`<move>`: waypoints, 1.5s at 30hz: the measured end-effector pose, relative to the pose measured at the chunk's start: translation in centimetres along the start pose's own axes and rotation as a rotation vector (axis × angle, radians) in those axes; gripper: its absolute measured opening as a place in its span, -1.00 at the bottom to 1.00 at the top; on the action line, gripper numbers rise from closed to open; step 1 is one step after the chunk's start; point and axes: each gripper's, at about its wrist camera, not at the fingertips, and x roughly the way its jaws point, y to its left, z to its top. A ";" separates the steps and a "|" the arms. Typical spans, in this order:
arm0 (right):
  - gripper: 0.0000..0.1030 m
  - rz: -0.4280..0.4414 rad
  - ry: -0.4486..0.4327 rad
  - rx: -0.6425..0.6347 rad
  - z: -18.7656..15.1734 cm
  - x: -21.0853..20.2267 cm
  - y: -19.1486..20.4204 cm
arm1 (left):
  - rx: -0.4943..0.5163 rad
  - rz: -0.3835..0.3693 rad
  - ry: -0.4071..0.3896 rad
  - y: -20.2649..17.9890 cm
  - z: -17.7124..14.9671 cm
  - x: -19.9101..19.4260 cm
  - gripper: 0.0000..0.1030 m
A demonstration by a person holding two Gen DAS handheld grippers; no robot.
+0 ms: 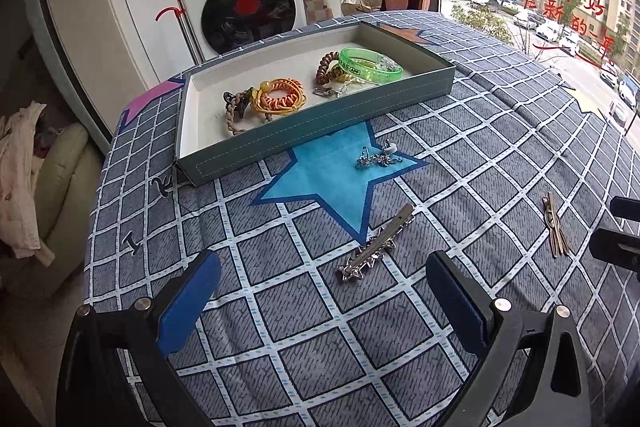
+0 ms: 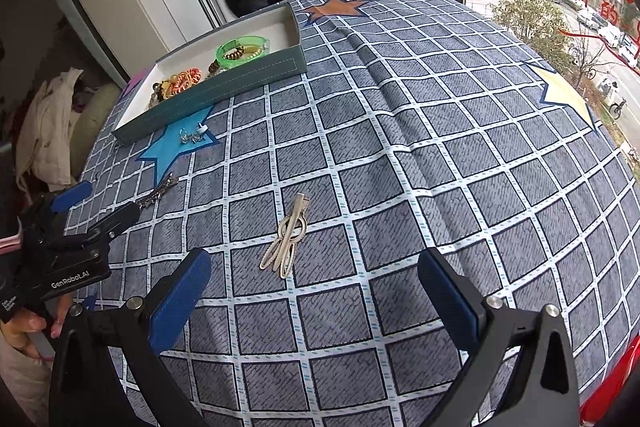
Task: Organize jewelry
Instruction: 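Move the left tool to the silver hair clip while the right tool moves to the cream hair ties, then grasp the silver hair clip with the left tool while the right tool grasps the cream hair ties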
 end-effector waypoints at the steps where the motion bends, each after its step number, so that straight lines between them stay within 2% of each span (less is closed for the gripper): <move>1: 0.99 -0.001 -0.001 0.000 0.0 0.1 0.1 | 0.000 -0.001 0.001 0.0 0.1 0.1 1.00; 8: 0.94 -0.024 -0.002 -0.024 0.7 0.6 1.0 | 0.026 -0.001 0.002 -0.5 0.4 0.6 1.00; 12: 0.79 -0.037 0.005 -0.016 1.1 1.3 1.2 | 0.049 -0.006 -0.001 -0.9 0.6 0.8 1.00; 16: 0.52 -0.052 0.015 -0.009 1.4 2.1 1.3 | 0.062 -0.016 -0.001 -1.2 1.0 1.0 1.00; 20: 0.40 -0.068 0.029 -0.011 1.5 3.0 1.4 | 0.073 -0.017 0.005 -1.5 1.2 1.5 1.00; 27: 0.26 -0.133 0.015 -0.093 1.1 3.4 2.4 | 0.089 -0.031 0.039 -1.9 0.9 2.5 1.00; 32: 0.08 -0.168 0.011 -0.152 0.9 3.6 3.0 | 0.097 -0.062 0.051 -2.0 0.8 2.6 0.84; 34: -0.03 -0.162 0.010 -0.170 0.9 3.5 3.2 | 0.097 -0.092 0.056 -2.1 0.7 2.5 0.68; 37: -0.19 -0.154 0.008 -0.203 0.8 3.5 3.6 | 0.088 -0.125 0.068 -2.0 0.6 2.5 0.63; 38: -0.23 -0.149 0.007 -0.213 0.7 3.5 3.7 | 0.076 -0.151 0.075 -1.8 0.6 2.5 0.54; 39: -0.32 -0.141 0.006 -0.218 0.7 3.5 3.8 | 0.061 -0.192 0.084 -1.7 0.5 2.5 0.34; 41: -0.48 -0.130 0.003 -0.227 0.6 3.5 4.0 | 0.071 -0.190 0.080 -1.9 0.5 2.3 0.17; 42: -0.61 -0.127 0.001 -0.231 0.5 3.5 4.1 | 0.080 -0.196 0.078 -2.2 0.5 2.2 -0.06; 43: -0.61 -0.127 0.000 -0.233 0.5 3.4 4.1 | 0.086 -0.200 0.080 -2.4 0.5 2.1 -0.26; 45: -0.61 -0.107 -0.003 -0.223 0.5 3.4 3.8 | 0.098 -0.187 0.078 -2.8 0.5 2.0 -0.29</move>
